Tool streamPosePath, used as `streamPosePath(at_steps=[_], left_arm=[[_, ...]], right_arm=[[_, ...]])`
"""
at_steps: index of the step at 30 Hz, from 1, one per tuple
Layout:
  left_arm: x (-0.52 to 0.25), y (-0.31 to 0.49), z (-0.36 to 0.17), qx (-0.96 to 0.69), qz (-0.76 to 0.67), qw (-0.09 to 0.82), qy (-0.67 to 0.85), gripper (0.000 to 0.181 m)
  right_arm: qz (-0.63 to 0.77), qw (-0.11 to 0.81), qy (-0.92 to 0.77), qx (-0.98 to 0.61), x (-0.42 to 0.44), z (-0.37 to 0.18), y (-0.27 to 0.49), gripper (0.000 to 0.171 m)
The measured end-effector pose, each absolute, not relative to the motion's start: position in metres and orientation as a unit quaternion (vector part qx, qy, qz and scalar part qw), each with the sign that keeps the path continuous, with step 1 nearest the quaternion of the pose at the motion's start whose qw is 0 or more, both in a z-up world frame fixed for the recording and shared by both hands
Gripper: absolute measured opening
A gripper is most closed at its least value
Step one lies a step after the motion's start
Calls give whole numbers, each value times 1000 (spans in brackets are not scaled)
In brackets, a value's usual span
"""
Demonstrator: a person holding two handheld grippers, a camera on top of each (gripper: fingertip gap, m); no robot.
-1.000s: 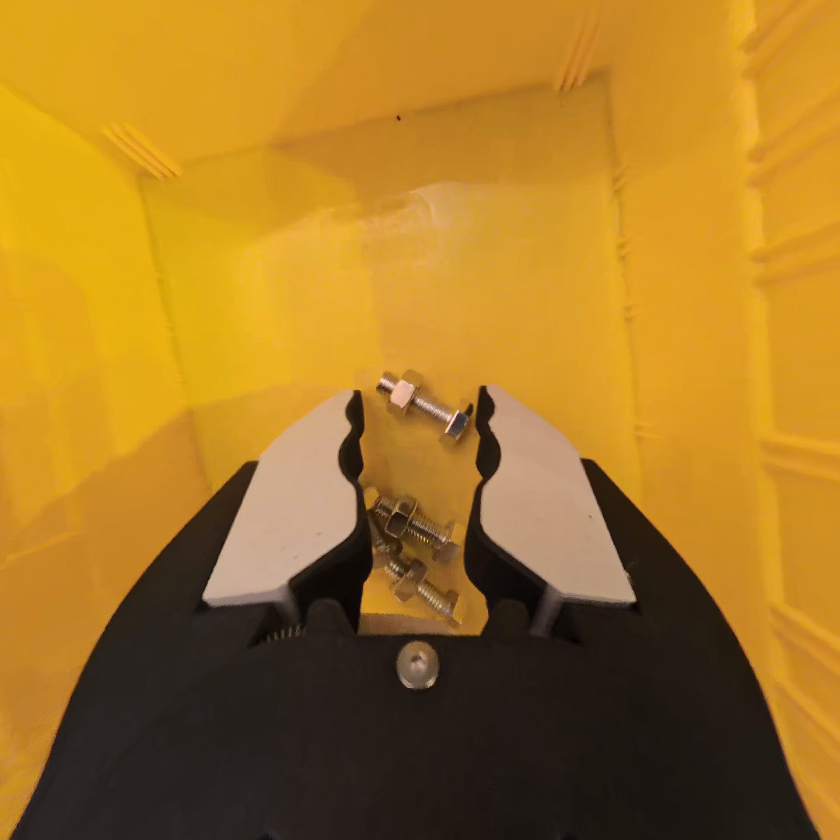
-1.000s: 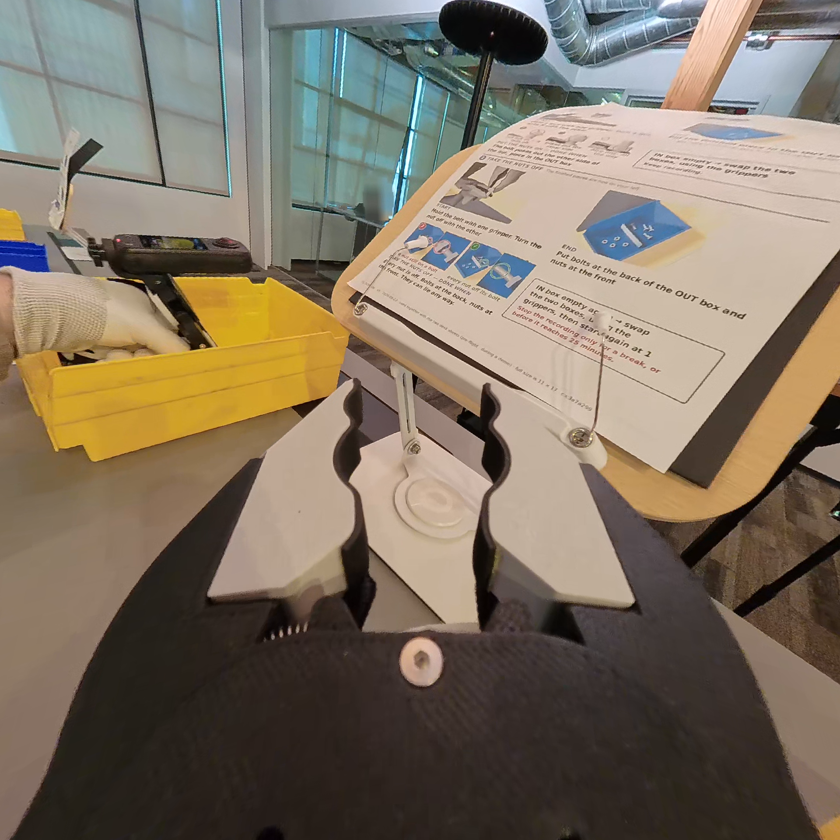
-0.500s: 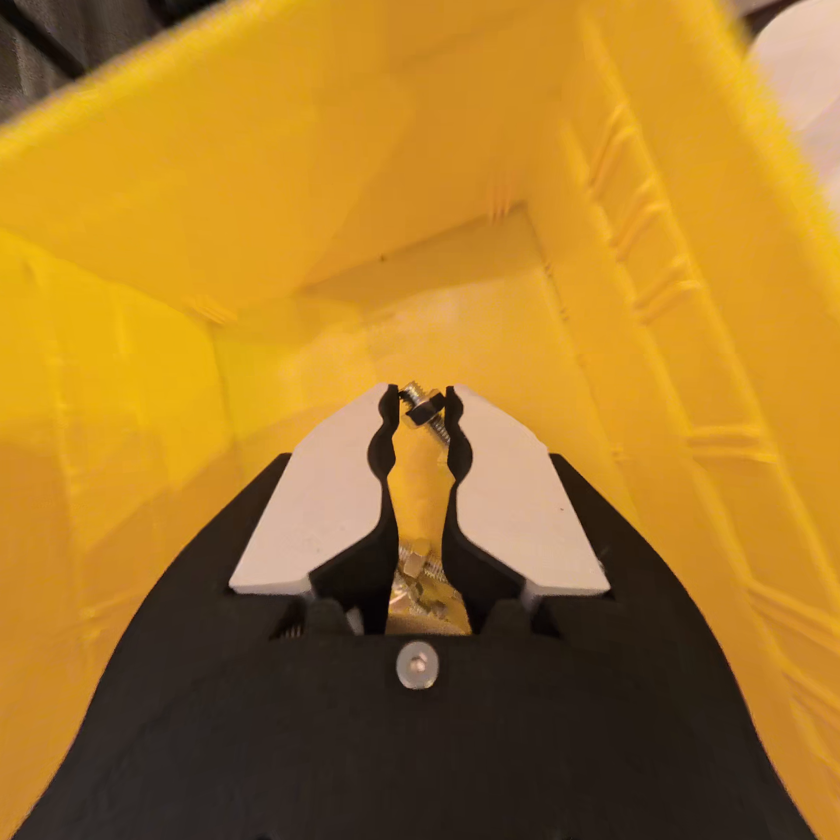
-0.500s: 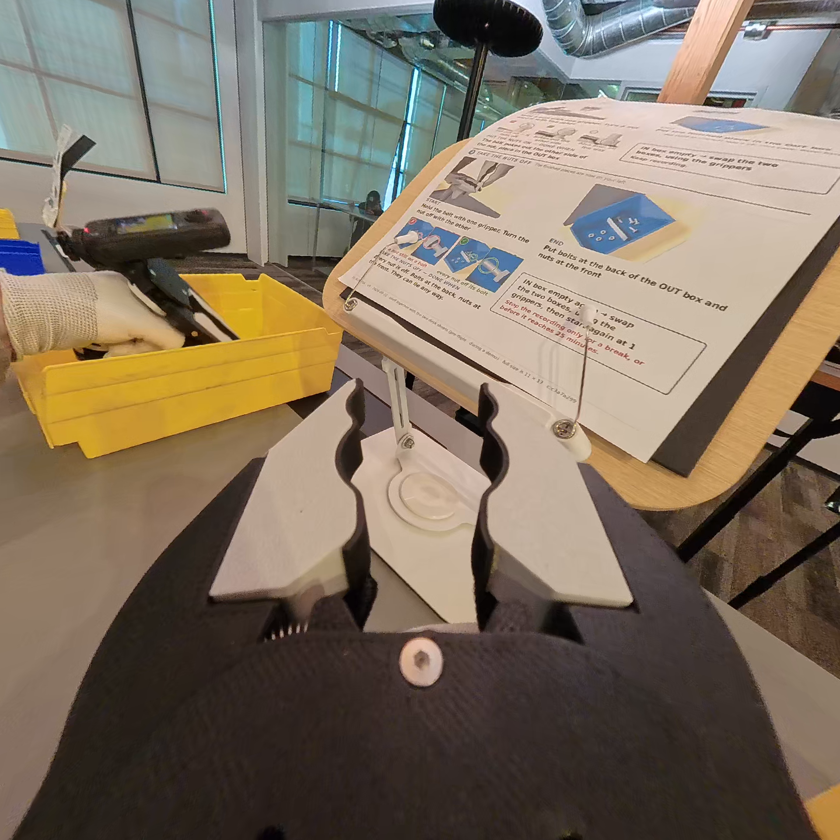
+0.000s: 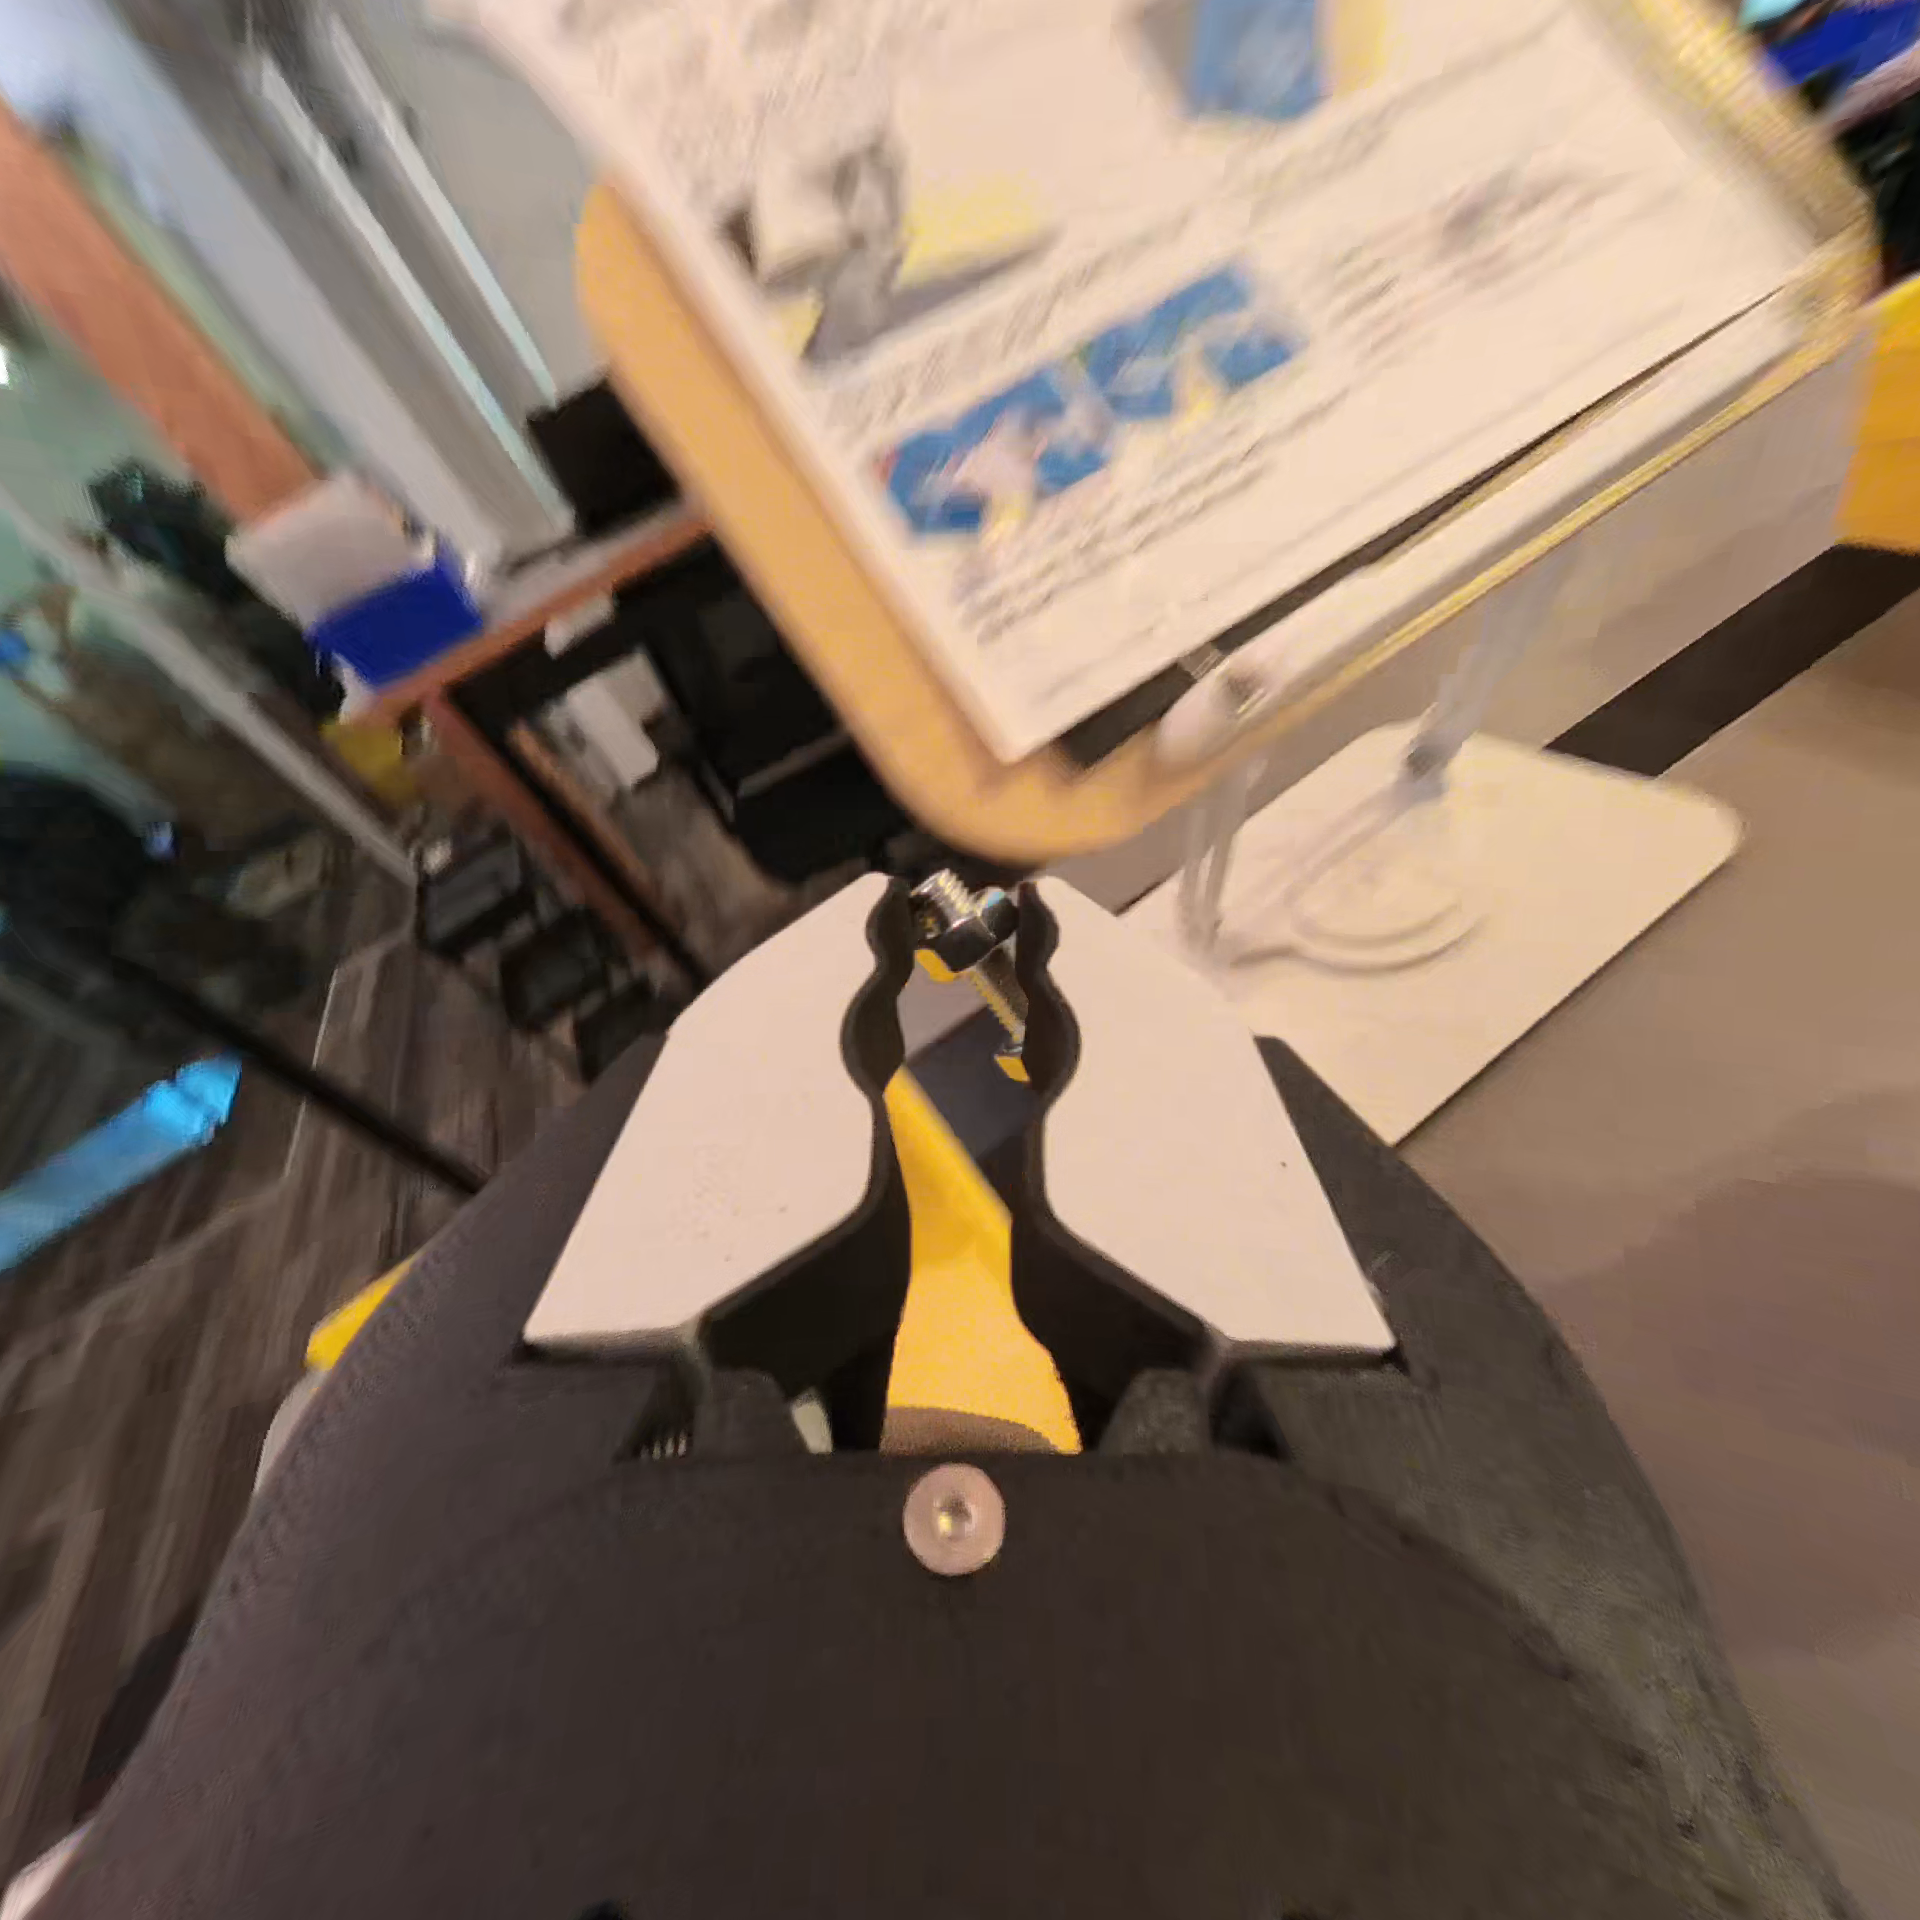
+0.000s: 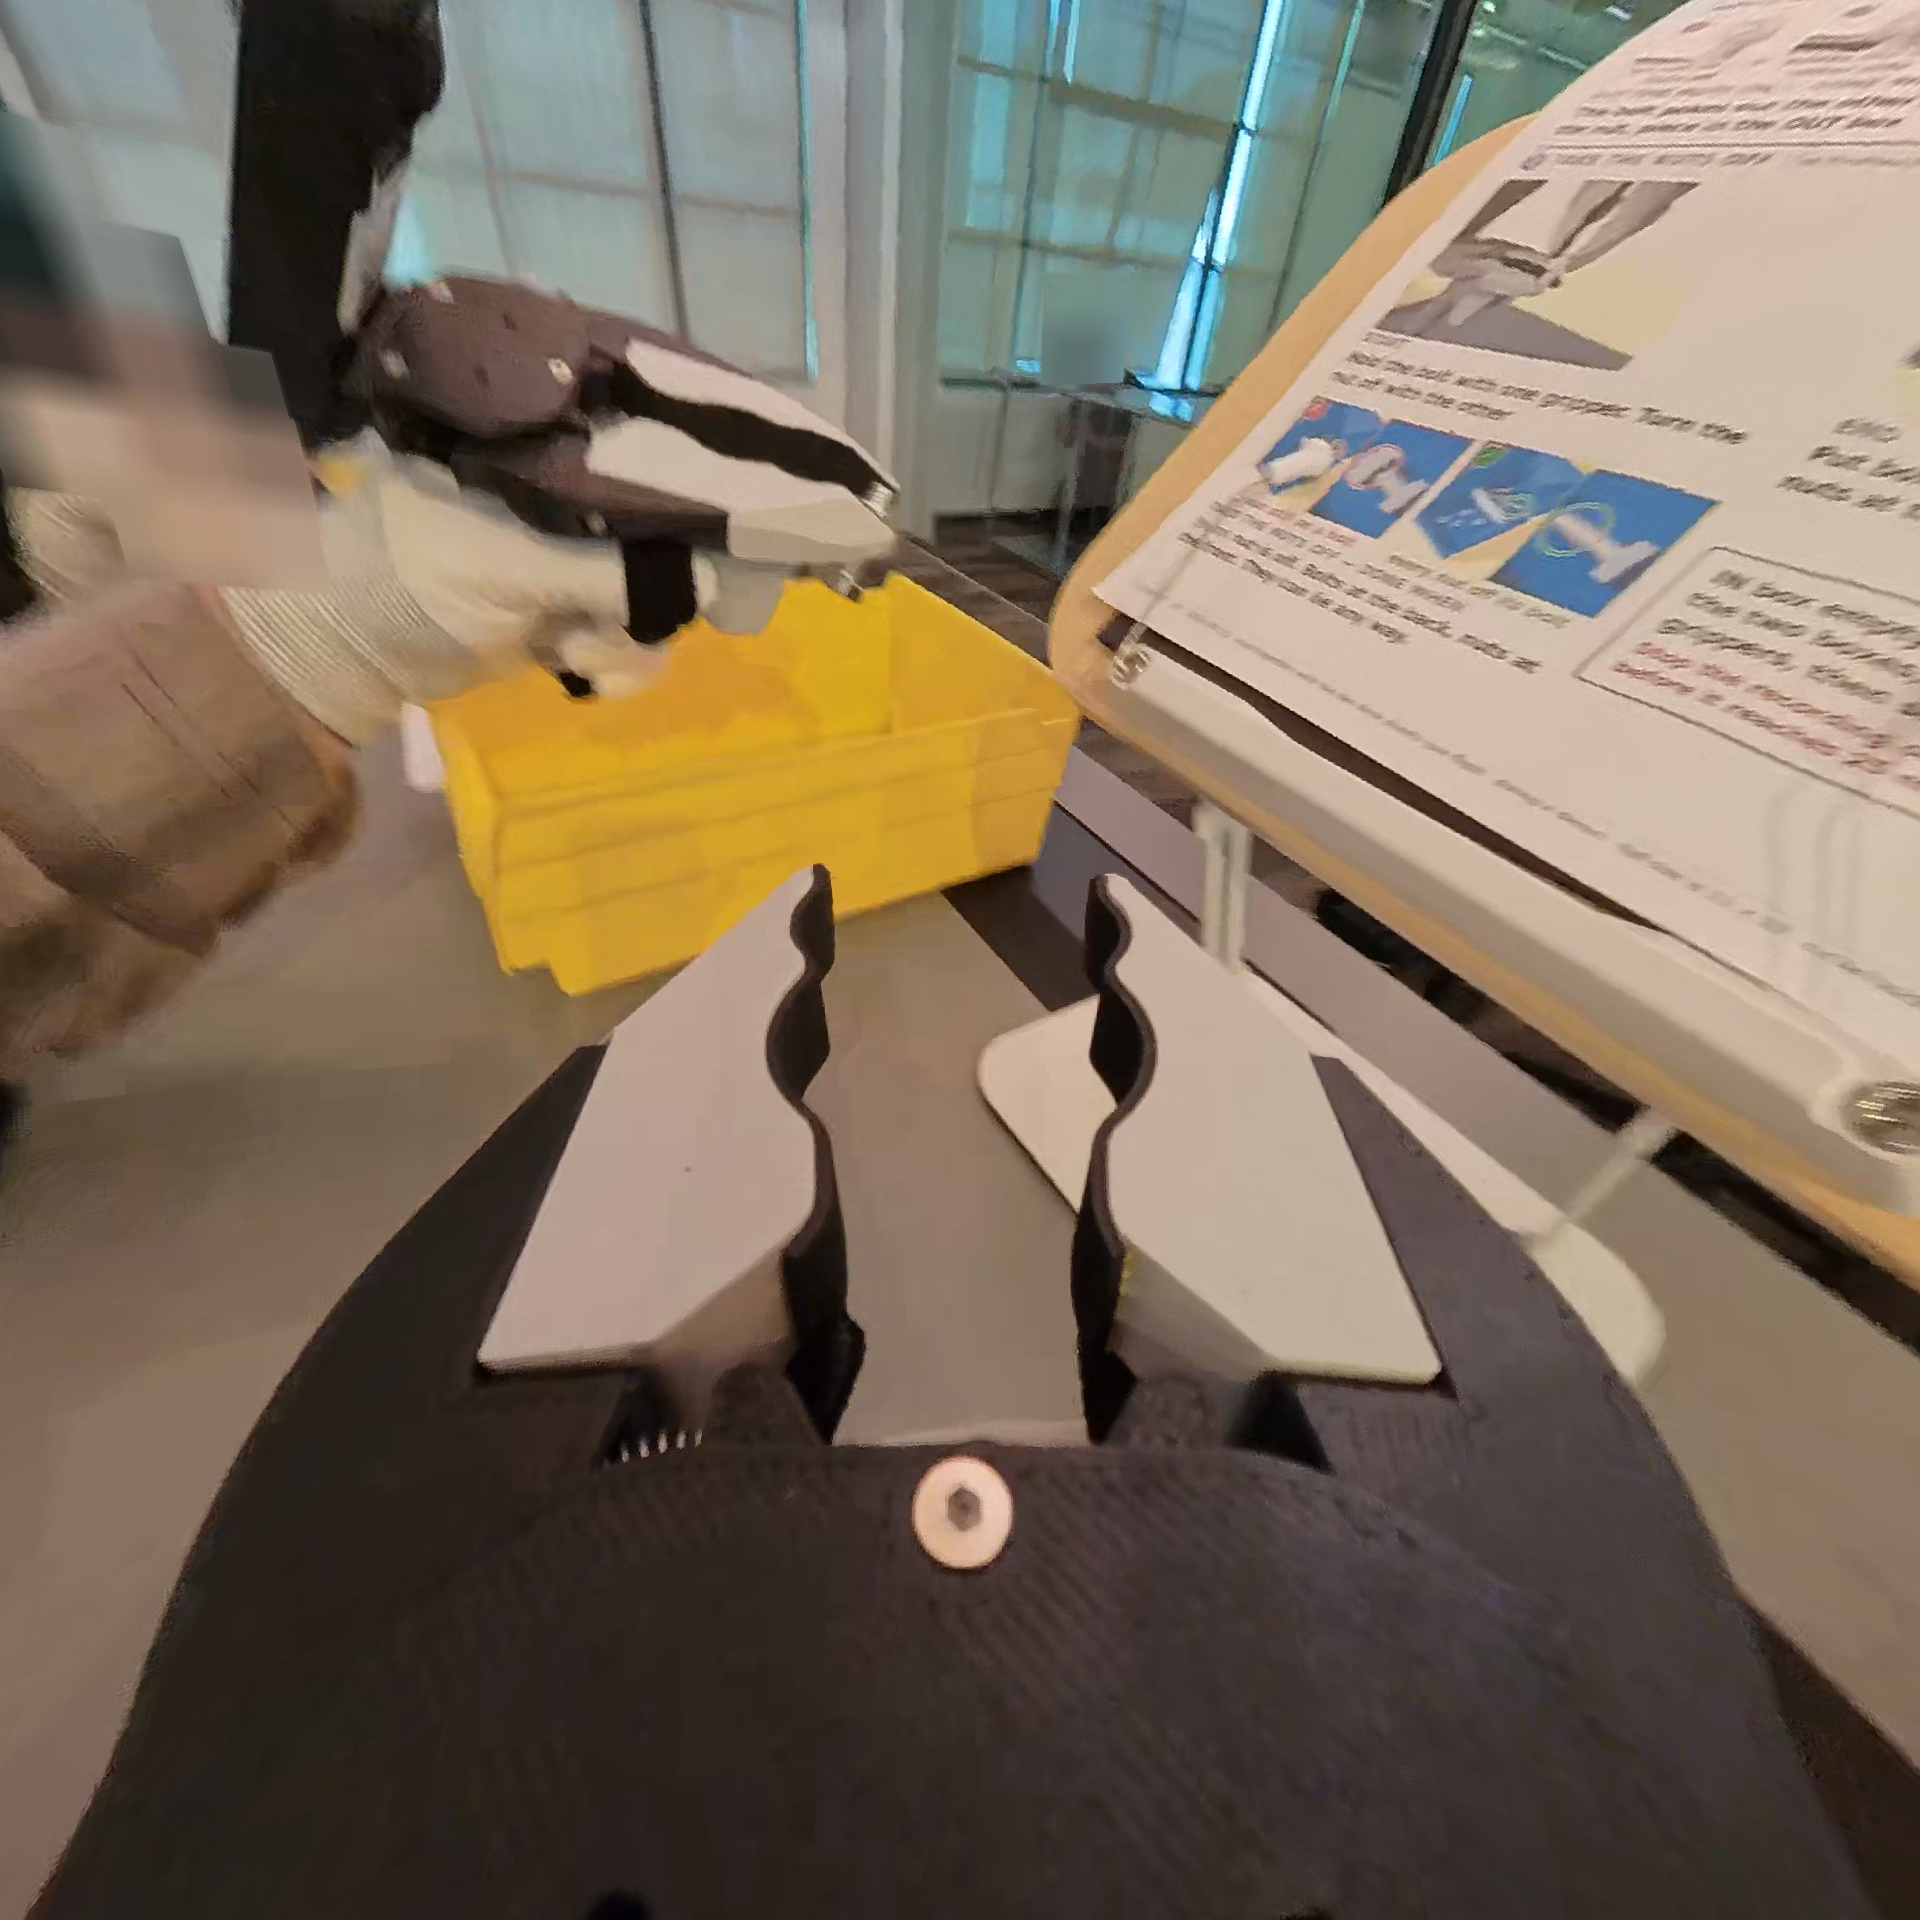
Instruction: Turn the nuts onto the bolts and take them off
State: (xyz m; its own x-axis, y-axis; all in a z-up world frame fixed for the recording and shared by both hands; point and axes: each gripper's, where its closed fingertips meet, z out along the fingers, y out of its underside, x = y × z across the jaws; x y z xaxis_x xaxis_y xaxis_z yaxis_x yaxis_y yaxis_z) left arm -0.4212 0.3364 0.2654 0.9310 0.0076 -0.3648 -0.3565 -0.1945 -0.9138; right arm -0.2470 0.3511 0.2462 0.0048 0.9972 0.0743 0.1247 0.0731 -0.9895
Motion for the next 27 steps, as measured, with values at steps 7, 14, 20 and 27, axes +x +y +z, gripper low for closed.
streamPosePath(at_steps=[7,14,20,27], left_arm=[[-284,335,315,-652,-69,714,248,19],[-226,314,328,-580,-235,721,298,19],[-210,301,330,-545,-292,717,321,19],[-206,294,331,-532,-306,716,333,19]], right_arm=[[602,380,-511,-482,-248,265,316,46],[699,339,-469,-420,-232,297,302,28],[746,275,-473,-379,-224,305,281,27],[804,222,-434,-339,-218,319,272,22]])
